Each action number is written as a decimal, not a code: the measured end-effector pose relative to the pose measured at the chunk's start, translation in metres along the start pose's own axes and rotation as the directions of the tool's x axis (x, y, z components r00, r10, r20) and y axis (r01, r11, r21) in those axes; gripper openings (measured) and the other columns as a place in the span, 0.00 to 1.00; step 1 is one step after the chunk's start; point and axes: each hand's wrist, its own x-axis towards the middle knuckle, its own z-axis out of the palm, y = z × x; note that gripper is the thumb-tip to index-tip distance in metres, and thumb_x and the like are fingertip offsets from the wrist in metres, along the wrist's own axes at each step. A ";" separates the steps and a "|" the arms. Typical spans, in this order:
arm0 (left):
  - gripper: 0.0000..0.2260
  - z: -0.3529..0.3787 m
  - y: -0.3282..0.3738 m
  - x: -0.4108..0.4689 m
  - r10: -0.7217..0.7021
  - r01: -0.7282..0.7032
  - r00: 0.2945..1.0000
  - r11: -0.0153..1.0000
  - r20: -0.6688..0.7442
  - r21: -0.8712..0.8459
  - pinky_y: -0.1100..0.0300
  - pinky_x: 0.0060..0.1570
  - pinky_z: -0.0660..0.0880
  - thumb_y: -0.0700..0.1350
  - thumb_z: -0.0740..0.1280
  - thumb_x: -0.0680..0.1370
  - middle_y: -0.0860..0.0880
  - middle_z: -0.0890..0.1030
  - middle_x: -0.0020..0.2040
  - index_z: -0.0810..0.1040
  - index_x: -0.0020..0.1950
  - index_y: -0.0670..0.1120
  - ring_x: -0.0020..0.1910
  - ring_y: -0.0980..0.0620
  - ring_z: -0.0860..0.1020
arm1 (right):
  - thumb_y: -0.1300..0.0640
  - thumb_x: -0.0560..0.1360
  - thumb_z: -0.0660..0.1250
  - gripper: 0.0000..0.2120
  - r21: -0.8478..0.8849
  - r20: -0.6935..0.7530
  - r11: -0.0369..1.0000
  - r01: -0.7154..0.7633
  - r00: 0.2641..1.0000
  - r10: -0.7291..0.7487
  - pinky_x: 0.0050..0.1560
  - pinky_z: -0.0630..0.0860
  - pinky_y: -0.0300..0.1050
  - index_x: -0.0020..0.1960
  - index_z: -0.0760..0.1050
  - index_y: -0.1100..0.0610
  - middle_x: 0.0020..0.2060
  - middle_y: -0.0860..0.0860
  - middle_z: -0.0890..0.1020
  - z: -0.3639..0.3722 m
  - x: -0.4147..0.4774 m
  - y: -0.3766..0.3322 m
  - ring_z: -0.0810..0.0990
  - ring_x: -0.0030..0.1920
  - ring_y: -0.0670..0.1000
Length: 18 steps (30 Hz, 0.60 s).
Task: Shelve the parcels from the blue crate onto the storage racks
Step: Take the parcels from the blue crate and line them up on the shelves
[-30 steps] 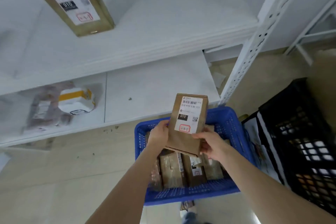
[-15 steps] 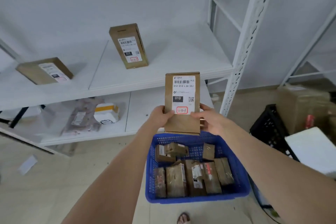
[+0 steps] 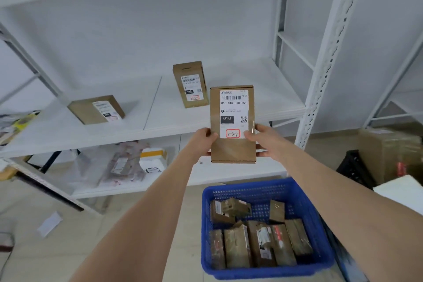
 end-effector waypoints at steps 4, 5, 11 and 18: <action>0.18 -0.036 -0.002 0.003 -0.013 0.013 1.000 1.000 -0.012 -0.020 0.48 0.50 0.79 0.49 0.59 0.81 0.42 0.77 0.61 0.68 0.68 0.42 0.51 0.43 0.79 | 0.57 0.76 0.68 0.26 -0.039 0.001 0.999 0.012 1.000 -0.012 0.39 0.75 0.44 0.72 0.66 0.51 0.46 0.48 0.80 0.030 -0.002 -0.017 0.80 0.42 0.49; 0.18 -0.045 -0.003 0.005 0.003 -0.003 1.000 1.000 -0.017 -0.004 0.48 0.49 0.79 0.50 0.59 0.81 0.42 0.77 0.60 0.68 0.68 0.42 0.51 0.42 0.79 | 0.57 0.76 0.69 0.27 -0.046 0.000 0.999 0.019 1.000 -0.019 0.38 0.75 0.44 0.72 0.66 0.51 0.47 0.48 0.80 0.037 -0.002 -0.021 0.80 0.42 0.49; 0.17 -0.093 -0.006 0.016 0.081 -0.080 0.997 0.996 -0.017 0.030 0.49 0.46 0.80 0.50 0.60 0.80 0.42 0.78 0.59 0.70 0.66 0.43 0.54 0.40 0.79 | 0.56 0.75 0.70 0.28 -0.018 -0.042 0.999 0.034 0.999 -0.035 0.48 0.77 0.51 0.73 0.66 0.53 0.52 0.52 0.80 0.078 0.005 -0.038 0.81 0.45 0.52; 0.15 -0.132 -0.009 0.023 0.152 -0.152 0.988 0.988 -0.006 0.000 0.48 0.48 0.80 0.47 0.61 0.80 0.43 0.78 0.57 0.73 0.66 0.45 0.52 0.43 0.78 | 0.58 0.74 0.71 0.27 0.047 -0.067 0.996 0.071 0.995 -0.068 0.50 0.79 0.53 0.71 0.68 0.52 0.51 0.52 0.82 0.110 0.013 -0.049 0.83 0.47 0.55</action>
